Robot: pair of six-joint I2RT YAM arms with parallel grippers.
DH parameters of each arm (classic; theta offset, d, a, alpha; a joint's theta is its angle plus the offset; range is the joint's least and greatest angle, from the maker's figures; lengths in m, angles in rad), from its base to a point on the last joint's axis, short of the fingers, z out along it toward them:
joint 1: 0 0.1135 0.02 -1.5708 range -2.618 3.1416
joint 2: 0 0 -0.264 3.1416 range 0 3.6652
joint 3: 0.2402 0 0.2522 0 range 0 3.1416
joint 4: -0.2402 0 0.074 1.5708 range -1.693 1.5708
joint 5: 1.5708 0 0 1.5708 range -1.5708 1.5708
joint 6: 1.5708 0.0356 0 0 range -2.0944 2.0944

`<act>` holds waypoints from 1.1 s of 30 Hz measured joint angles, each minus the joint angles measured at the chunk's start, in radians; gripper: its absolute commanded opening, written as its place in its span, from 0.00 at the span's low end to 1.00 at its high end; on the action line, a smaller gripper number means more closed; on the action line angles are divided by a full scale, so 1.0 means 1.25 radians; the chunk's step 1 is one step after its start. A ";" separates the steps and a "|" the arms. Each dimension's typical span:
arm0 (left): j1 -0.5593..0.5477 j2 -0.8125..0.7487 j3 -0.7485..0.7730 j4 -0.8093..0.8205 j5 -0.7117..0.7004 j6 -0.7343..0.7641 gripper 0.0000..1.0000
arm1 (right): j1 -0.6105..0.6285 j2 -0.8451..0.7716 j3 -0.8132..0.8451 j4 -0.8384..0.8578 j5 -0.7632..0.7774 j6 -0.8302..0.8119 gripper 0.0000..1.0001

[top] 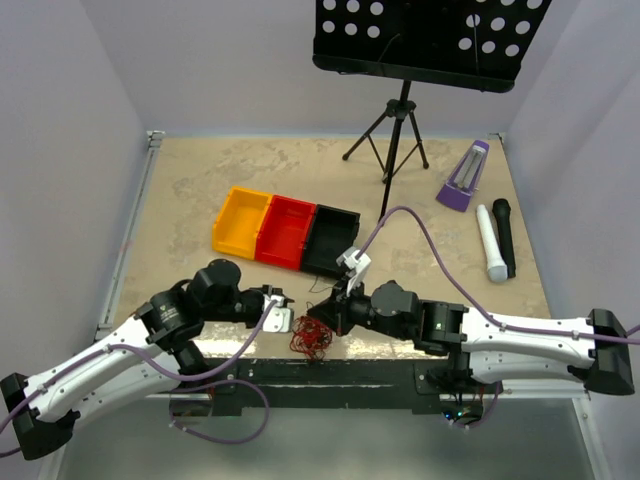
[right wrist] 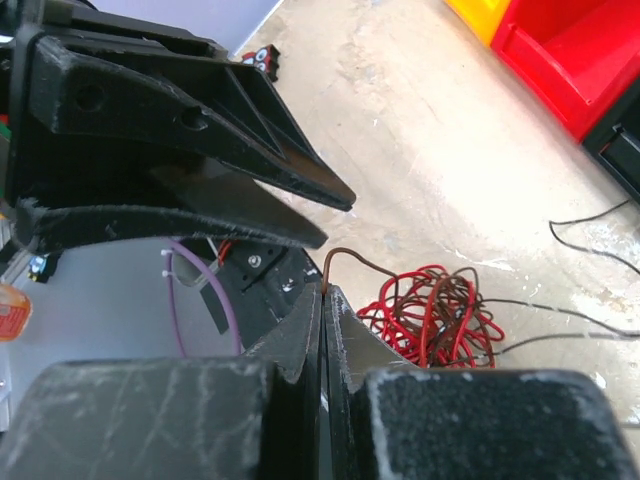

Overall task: Untangle the cables
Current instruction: Untie the cable.

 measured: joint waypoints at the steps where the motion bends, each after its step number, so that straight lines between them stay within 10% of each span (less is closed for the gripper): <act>1: 0.000 0.003 -0.002 0.000 0.007 0.001 0.40 | 0.000 0.008 0.002 0.001 0.000 0.000 0.18; 3: 0.000 0.020 -0.003 -0.002 0.020 0.003 0.41 | 0.000 0.031 0.005 0.001 0.001 0.002 0.51; 7: 0.000 0.122 0.001 -0.018 0.045 0.023 0.41 | 0.000 0.074 0.006 -0.013 0.027 0.023 0.64; 33: 0.000 0.322 0.003 0.024 0.072 0.148 0.35 | 0.000 0.003 -0.081 -0.070 0.081 0.161 0.46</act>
